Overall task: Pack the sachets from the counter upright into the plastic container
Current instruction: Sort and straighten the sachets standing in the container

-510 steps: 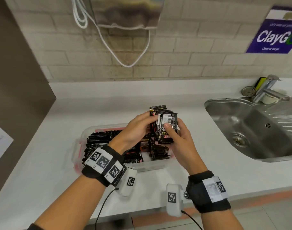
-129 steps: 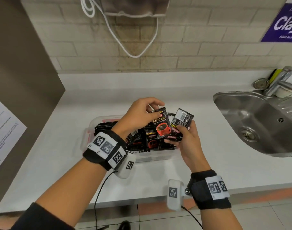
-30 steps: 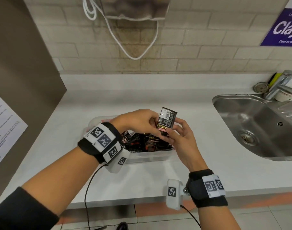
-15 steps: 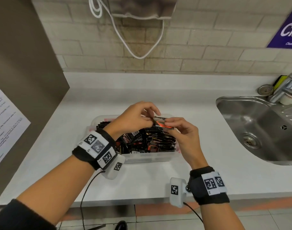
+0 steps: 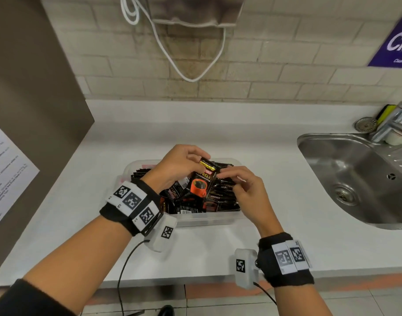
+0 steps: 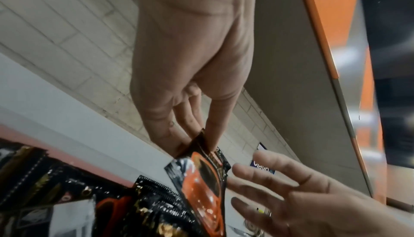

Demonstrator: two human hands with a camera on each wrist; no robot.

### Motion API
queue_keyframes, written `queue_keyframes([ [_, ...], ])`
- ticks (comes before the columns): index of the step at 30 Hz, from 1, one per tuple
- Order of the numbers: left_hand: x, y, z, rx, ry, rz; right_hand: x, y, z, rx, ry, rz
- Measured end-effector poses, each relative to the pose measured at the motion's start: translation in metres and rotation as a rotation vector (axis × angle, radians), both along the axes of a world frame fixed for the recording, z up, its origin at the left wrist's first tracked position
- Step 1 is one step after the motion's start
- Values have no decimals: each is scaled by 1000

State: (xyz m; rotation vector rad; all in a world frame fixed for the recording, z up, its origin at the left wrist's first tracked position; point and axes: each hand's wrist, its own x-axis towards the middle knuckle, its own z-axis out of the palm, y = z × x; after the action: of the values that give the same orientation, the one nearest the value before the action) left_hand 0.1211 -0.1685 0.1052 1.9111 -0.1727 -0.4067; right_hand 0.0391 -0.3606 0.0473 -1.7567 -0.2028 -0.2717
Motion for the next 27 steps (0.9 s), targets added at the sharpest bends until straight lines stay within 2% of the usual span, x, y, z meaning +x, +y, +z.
queue_keyframes([
  [4,-13,0,-17,31,-44,-40,2,-4,-2,-244,27,-112],
  [7,-24,-6,-35,130,-130,-97,5,-6,-8,-407,78,-131],
  [12,-28,-9,-54,270,-198,-103,6,-6,-15,-453,42,-106],
  [16,-27,-11,-59,346,-167,-165,13,-3,-22,-550,7,9],
  [20,-22,-2,-59,390,-129,-220,14,-2,-29,-508,2,-32],
  [24,-14,8,-57,641,-170,-334,13,0,-31,-506,1,-41],
  [27,-12,5,-60,784,-172,-497,15,1,-28,-504,38,-26],
])
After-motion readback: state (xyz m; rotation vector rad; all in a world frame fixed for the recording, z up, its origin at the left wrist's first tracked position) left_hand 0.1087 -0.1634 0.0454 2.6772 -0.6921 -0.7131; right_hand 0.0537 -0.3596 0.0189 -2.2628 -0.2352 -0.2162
